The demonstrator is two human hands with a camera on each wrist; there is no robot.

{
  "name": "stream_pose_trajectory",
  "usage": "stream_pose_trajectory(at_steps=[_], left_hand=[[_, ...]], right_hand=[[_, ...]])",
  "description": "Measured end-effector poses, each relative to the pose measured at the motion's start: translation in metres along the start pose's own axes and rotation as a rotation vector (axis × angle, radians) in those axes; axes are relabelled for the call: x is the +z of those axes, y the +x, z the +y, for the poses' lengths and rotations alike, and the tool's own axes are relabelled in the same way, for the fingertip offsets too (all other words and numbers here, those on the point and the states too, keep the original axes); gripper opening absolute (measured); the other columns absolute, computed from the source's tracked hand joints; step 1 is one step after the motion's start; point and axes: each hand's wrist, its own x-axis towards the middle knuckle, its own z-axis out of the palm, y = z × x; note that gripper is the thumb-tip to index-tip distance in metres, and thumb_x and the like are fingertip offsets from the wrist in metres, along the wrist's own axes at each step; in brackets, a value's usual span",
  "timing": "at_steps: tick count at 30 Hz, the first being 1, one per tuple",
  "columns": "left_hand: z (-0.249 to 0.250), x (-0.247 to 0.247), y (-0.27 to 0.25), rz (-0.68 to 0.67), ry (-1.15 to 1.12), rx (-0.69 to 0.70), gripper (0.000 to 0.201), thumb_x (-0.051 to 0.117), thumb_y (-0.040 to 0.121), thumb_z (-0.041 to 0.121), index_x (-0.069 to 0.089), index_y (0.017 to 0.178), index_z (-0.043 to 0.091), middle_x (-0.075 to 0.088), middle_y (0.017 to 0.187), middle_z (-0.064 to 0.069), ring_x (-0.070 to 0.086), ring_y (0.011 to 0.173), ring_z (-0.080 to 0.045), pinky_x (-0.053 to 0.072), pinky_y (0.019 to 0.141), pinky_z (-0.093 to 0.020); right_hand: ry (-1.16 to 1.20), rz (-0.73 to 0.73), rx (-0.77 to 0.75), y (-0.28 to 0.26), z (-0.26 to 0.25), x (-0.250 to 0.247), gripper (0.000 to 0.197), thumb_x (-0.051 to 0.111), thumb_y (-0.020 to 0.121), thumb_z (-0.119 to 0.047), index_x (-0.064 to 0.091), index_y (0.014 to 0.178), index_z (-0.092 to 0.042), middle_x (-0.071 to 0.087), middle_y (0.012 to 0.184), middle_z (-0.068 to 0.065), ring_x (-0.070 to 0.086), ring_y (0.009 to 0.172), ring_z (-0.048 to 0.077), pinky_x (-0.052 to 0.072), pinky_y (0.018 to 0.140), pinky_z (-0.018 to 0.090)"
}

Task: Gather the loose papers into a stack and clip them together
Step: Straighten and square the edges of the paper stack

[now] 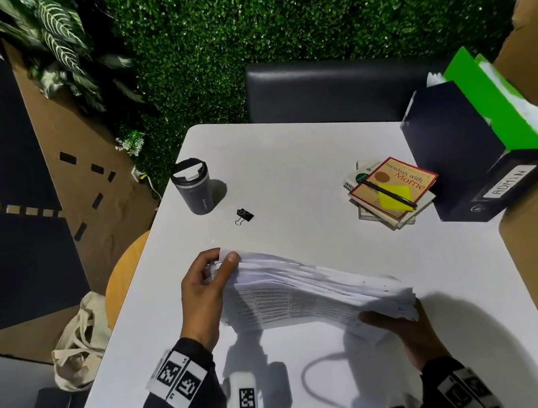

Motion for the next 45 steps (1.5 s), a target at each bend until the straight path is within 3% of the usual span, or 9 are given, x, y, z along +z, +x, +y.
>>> stream_pose_trajectory(at_steps=[10,16,19,22,26,31,34,40,45], left_hand=[[-0.004,-0.014,-0.003,-0.051,-0.028,0.002,0.044,0.065,0.075,0.050,0.051,0.087,0.010,0.056,0.088,-0.004,0.053,0.080,-0.012,0.041,0.072,-0.026],[0.000,0.001,-0.001,0.013,-0.045,-0.014,0.012,0.058,0.088,0.012,0.048,0.084,0.010,0.062,0.093,-0.010,0.061,0.087,-0.018,0.047,0.075,-0.023],[-0.007,-0.008,-0.002,-0.023,-0.004,0.021,0.021,0.055,0.089,0.030,0.052,0.094,0.010,0.059,0.097,-0.005,0.055,0.090,-0.016,0.040,0.080,-0.031],[-0.012,-0.016,-0.004,-0.076,-0.009,-0.001,0.039,0.064,0.078,0.049,0.057,0.099,0.018,0.063,0.098,0.000,0.058,0.091,-0.015,0.047,0.079,-0.026],[-0.007,-0.013,-0.002,-0.083,0.078,0.058,0.027,0.070,0.078,0.040,0.062,0.095,0.020,0.068,0.089,0.010,0.061,0.086,-0.007,0.050,0.076,-0.022],[0.014,-0.007,-0.004,-0.054,-0.009,0.169,0.015,0.057,0.085,0.028,0.059,0.089,0.013,0.066,0.081,0.015,0.060,0.079,-0.003,0.048,0.070,-0.018],[0.011,-0.011,-0.005,-0.085,-0.006,0.129,0.030,0.063,0.084,0.044,0.060,0.089,0.014,0.067,0.091,0.013,0.060,0.090,-0.004,0.047,0.079,-0.019],[-0.012,-0.019,-0.001,-0.041,-0.018,-0.047,0.067,0.069,0.064,0.068,0.065,0.105,0.015,0.070,0.108,0.001,0.063,0.101,-0.016,0.045,0.087,-0.032],[-0.011,-0.022,0.005,-0.097,-0.117,-0.046,0.041,0.072,0.068,0.056,0.069,0.088,0.021,0.071,0.108,-0.003,0.063,0.098,-0.017,0.048,0.086,-0.033]], right_hand=[[0.030,-0.029,-0.012,0.002,-0.004,0.004,0.030,0.076,0.056,0.016,0.075,0.063,-0.013,0.074,0.066,-0.001,0.068,0.062,0.008,0.054,0.057,0.017],[0.015,0.007,-0.022,0.005,0.000,0.002,0.029,0.077,0.056,0.017,0.074,0.068,-0.010,0.074,0.069,0.001,0.068,0.068,0.016,0.056,0.060,0.024],[0.011,0.003,0.011,0.006,-0.004,0.001,0.030,0.087,0.046,-0.001,0.071,0.070,-0.009,0.072,0.075,0.006,0.067,0.074,0.023,0.054,0.062,0.032],[0.019,0.016,0.029,0.011,-0.003,0.005,0.071,0.093,0.025,-0.037,0.069,0.085,-0.007,0.071,0.076,0.001,0.067,0.062,0.002,0.052,0.054,0.014],[0.040,-0.027,-0.030,0.014,-0.017,0.015,0.031,0.073,0.067,0.007,0.067,0.096,-0.003,0.073,0.070,-0.018,0.065,0.068,-0.011,0.047,0.062,0.005],[0.054,-0.002,-0.068,0.006,-0.019,0.011,0.025,0.070,0.070,0.005,0.068,0.083,-0.017,0.074,0.074,-0.017,0.068,0.070,-0.002,0.053,0.065,0.015],[0.035,-0.002,-0.034,0.002,-0.015,0.005,0.027,0.068,0.073,0.009,0.063,0.082,-0.016,0.073,0.067,-0.013,0.067,0.062,-0.002,0.052,0.061,0.021],[0.010,-0.104,0.001,-0.001,-0.013,0.013,0.022,0.084,0.040,-0.001,0.073,0.059,-0.007,0.072,0.057,-0.005,0.067,0.057,0.003,0.051,0.052,0.011],[0.035,-0.011,0.000,0.012,-0.002,0.009,0.034,0.079,0.060,0.008,0.065,0.079,-0.017,0.073,0.065,-0.014,0.068,0.065,0.003,0.053,0.063,0.013]])
